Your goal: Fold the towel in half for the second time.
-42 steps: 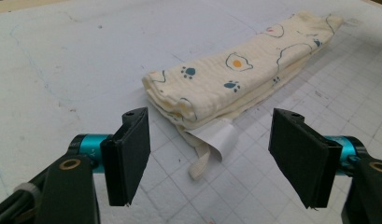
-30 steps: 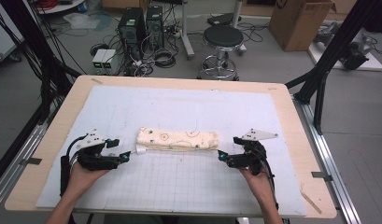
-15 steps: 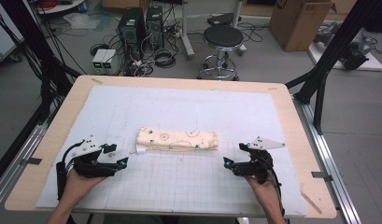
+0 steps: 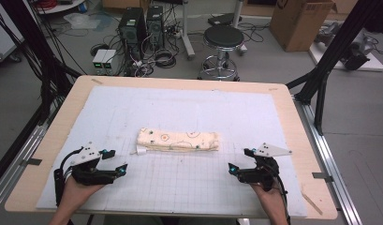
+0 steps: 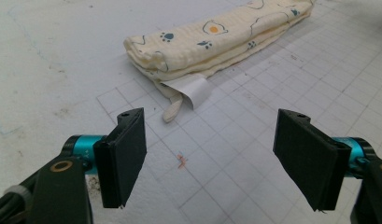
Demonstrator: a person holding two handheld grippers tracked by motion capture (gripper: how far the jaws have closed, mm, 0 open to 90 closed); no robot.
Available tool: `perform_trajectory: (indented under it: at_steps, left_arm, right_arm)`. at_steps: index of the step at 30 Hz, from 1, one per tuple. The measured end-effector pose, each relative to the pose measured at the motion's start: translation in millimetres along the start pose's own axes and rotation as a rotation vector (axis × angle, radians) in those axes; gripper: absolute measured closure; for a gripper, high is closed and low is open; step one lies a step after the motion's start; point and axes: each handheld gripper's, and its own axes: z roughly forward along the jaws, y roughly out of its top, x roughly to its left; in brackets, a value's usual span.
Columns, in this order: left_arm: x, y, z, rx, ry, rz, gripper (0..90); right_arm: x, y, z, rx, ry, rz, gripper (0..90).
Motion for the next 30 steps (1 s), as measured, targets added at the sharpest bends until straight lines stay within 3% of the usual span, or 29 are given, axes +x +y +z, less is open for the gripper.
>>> perform_trajectory:
  at_steps: [14, 30]
  left_arm:
    - [-4.5, -7.0, -9.8, 0.000, 0.016, 0.003, 25.9]
    - [-4.0, -8.3, -4.9, 0.000, 0.014, 0.004, 25.8]
  right_arm:
    - [1.9, -8.5, -9.2, -0.003, -0.006, 0.002, 12.0]
    - [4.7, -11.4, -4.4, 0.018, -0.010, 0.003, 12.0]
